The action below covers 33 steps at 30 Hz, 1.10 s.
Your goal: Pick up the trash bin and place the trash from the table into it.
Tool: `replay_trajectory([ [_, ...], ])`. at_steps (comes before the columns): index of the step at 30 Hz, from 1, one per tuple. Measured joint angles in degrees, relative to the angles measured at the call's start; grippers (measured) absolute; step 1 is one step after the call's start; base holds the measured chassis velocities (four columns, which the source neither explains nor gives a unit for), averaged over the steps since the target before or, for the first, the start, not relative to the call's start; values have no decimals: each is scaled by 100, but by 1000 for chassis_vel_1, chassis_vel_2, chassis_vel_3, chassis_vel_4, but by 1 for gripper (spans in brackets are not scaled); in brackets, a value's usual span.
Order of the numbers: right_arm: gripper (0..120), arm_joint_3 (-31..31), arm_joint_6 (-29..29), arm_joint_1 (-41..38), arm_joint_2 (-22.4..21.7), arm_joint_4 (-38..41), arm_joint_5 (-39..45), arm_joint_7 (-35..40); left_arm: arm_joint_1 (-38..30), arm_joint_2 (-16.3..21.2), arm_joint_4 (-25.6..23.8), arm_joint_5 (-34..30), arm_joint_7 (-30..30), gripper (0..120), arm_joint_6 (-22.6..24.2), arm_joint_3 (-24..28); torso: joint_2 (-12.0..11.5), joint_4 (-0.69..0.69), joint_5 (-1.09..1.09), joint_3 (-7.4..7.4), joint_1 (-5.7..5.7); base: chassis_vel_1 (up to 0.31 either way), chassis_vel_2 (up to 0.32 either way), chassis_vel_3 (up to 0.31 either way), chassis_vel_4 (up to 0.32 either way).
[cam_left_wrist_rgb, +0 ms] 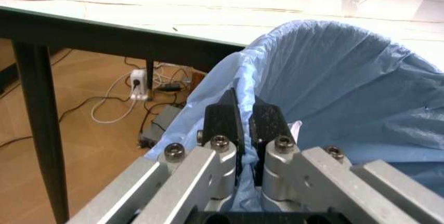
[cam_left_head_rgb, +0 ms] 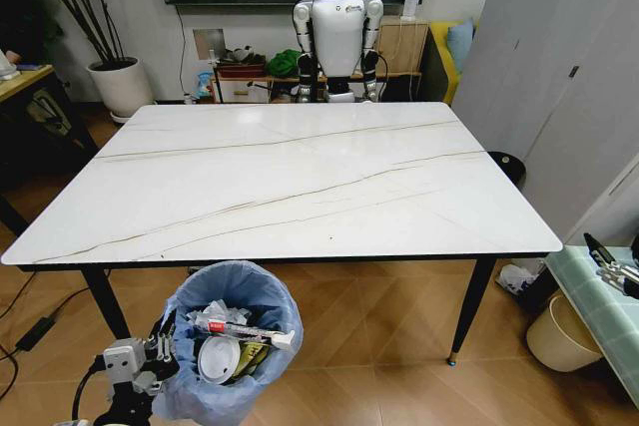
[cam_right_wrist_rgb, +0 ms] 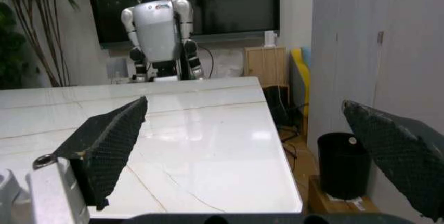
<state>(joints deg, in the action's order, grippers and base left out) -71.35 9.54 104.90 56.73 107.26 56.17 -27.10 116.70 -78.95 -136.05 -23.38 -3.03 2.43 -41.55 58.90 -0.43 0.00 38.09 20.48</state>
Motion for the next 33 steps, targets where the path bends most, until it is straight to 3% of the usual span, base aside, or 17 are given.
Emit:
replay_trajectory([
  [17,100,1,-1,-2,-3,2,5,3,-118,63,22,-173,-15,0,54,36,-23,0,0,-11,-11,0,0,0,0],
  [33,100,2,-2,-2,-3,3,6,4,-173,28,164,-909,-75,0,160,370,-353,0,0,-194,-159,0,0,0,0],
])
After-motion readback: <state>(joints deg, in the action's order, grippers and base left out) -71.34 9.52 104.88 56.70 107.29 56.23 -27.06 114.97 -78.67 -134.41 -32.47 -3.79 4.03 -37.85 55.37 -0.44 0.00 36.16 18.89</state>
